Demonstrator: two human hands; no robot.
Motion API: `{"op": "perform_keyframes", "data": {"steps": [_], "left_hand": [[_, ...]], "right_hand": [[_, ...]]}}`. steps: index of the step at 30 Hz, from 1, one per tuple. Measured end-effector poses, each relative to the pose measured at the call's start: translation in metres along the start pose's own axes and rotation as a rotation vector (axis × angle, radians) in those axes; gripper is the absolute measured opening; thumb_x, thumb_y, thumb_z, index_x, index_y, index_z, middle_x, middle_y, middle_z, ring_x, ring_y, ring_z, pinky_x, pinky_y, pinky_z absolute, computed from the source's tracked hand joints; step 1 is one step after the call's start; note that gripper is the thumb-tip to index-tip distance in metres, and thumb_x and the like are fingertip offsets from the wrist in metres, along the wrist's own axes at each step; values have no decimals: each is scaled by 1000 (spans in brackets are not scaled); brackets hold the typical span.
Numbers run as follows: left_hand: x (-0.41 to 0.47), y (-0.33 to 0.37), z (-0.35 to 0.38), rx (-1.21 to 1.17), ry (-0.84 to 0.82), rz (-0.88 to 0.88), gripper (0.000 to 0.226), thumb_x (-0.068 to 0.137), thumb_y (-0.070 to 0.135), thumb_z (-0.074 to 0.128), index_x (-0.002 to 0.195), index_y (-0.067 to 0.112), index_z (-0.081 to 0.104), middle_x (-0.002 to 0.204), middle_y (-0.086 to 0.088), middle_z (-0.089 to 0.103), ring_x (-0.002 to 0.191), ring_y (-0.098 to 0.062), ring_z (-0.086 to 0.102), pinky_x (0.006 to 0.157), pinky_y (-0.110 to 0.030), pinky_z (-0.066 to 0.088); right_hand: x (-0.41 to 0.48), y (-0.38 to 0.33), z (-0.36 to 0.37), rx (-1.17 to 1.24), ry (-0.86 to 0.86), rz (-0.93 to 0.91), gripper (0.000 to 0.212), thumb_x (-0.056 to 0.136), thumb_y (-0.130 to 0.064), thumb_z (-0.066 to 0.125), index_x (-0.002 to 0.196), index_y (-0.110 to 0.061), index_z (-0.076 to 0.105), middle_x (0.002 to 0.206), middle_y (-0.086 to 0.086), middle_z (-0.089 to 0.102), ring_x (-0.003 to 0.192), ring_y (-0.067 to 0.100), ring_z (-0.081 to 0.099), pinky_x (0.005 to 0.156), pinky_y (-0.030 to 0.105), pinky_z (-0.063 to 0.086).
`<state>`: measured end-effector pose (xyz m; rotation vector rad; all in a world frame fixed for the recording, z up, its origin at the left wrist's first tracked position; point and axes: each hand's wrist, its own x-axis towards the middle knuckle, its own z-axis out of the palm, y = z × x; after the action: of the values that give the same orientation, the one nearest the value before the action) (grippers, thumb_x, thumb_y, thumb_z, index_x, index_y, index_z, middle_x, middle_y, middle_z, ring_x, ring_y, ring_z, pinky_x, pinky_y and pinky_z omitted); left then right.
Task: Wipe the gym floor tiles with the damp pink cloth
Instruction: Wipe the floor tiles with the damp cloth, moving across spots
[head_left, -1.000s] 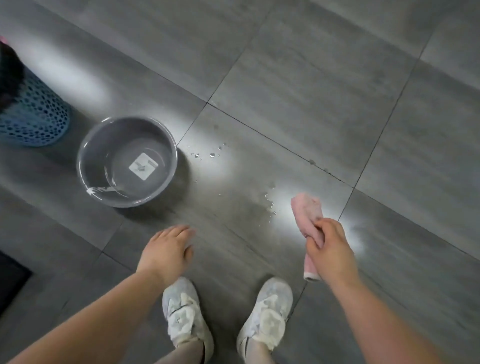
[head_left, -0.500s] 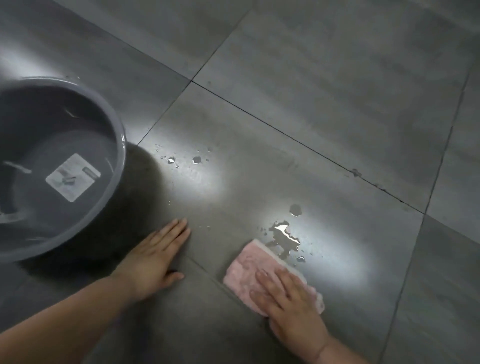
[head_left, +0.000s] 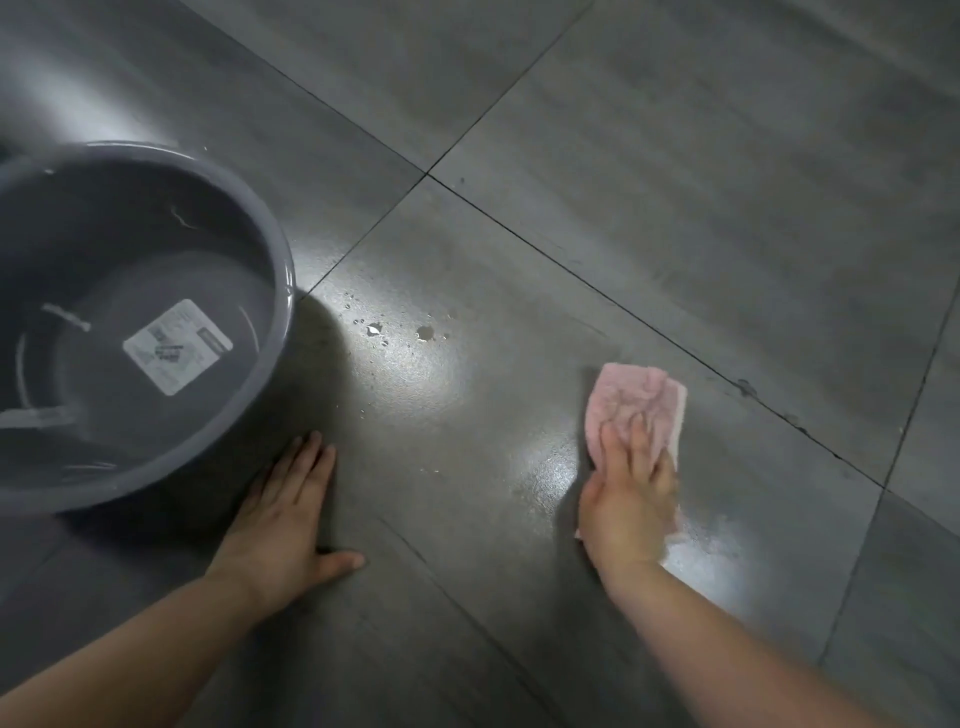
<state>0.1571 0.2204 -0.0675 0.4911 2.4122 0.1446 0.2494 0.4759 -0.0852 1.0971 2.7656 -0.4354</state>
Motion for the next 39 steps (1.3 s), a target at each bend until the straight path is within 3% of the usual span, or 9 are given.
{"op": "perform_keyframes", "data": {"steps": [3,6,15,23,28,30,33,35,39], "left_hand": [[-1,3,-3,-10,5,-14,109,72,55,61,142,13,-11,152,-1,-21,143,-17,-14,118,-31,-3],[-3,2,-5,-29,16,-72,114,68,57,64,142,14,-11,155,-4,-17,143,-18,-14,118,-33,-4],[2,5,-6,37,-66,-151,120,69,61,60,139,8,-22,152,-9,-25,141,-24,-21,117,-38,-8],[0,9,-12,75,-60,-139,114,72,59,59,141,12,-19,153,-9,-22,142,-24,-17,118,-38,0],[-18,2,-1,274,22,73,110,23,63,81,116,10,59,121,-15,63,111,-26,61,77,-36,56],[-20,-2,0,333,28,92,110,13,66,78,109,14,64,112,-11,69,107,-25,63,70,-34,57],[-21,-2,-5,230,-47,124,107,55,55,75,141,15,26,151,-11,9,138,-24,5,110,-38,32],[-20,-2,-9,203,-136,124,98,78,48,58,143,20,-10,133,1,-34,127,-14,-29,118,-34,4],[-18,0,-5,189,-143,79,96,80,45,57,142,22,-14,146,3,-32,142,-16,-19,118,-32,0]], "right_hand": [[-16,-9,11,-118,-101,-427,52,65,-17,40,116,-19,50,131,8,55,105,44,55,73,53,54],[5,6,2,-172,-114,-715,53,62,-26,38,115,-28,45,130,-3,40,105,29,42,82,38,50],[94,-62,-21,40,-113,49,54,93,-10,34,144,-22,22,158,-1,1,142,34,5,117,40,12],[54,-160,15,-45,-431,-801,61,89,-7,39,143,-32,25,158,-9,0,144,28,-3,116,37,3],[96,-104,-3,-50,-272,-619,62,84,-12,37,142,-32,27,158,-6,5,144,20,6,114,29,6],[110,-72,-17,-38,-174,-383,60,86,-11,34,143,-29,27,158,-2,7,144,22,7,115,30,8],[100,-46,-18,88,-73,-60,61,88,-4,35,144,-26,26,158,-3,7,143,29,7,117,35,9],[66,-53,-4,93,-90,-54,63,83,-6,29,144,-23,26,158,0,7,142,33,6,116,39,14],[-7,-63,21,-43,-133,-707,65,64,-18,39,128,-22,48,141,10,47,126,42,42,89,52,48]]}}
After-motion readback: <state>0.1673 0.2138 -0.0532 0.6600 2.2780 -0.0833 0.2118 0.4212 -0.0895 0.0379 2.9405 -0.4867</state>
